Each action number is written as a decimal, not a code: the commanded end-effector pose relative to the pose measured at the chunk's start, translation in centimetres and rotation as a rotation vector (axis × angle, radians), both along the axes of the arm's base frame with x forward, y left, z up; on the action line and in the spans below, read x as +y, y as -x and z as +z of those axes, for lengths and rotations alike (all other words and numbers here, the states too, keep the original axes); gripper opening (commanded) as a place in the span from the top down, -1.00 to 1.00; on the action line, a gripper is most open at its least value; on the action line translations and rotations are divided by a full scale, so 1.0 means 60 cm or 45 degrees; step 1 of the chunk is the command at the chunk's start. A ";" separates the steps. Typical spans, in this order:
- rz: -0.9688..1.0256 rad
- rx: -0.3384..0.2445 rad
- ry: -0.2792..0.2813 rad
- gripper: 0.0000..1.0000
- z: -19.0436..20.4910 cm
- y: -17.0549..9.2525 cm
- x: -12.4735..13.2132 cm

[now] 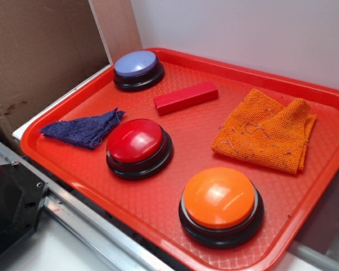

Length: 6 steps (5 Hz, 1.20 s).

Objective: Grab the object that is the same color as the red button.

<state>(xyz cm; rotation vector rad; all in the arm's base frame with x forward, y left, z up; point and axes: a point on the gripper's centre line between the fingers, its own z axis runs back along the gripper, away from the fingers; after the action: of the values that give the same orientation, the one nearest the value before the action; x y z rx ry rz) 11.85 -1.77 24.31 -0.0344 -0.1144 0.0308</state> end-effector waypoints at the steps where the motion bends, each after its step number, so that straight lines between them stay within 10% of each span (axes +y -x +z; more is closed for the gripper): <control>1: 0.000 0.000 0.000 -1.00 0.000 0.000 0.000; 3: 0.000 0.000 0.000 -1.00 0.000 0.000 0.000; 4: -0.322 0.087 -0.125 -1.00 -0.026 0.020 -0.015; 6: -0.431 0.096 -0.168 -1.00 -0.032 -0.146 -0.041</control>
<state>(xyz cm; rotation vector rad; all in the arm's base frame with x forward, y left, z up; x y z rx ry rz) 20.41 -4.44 21.10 0.0831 0.0213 -0.3126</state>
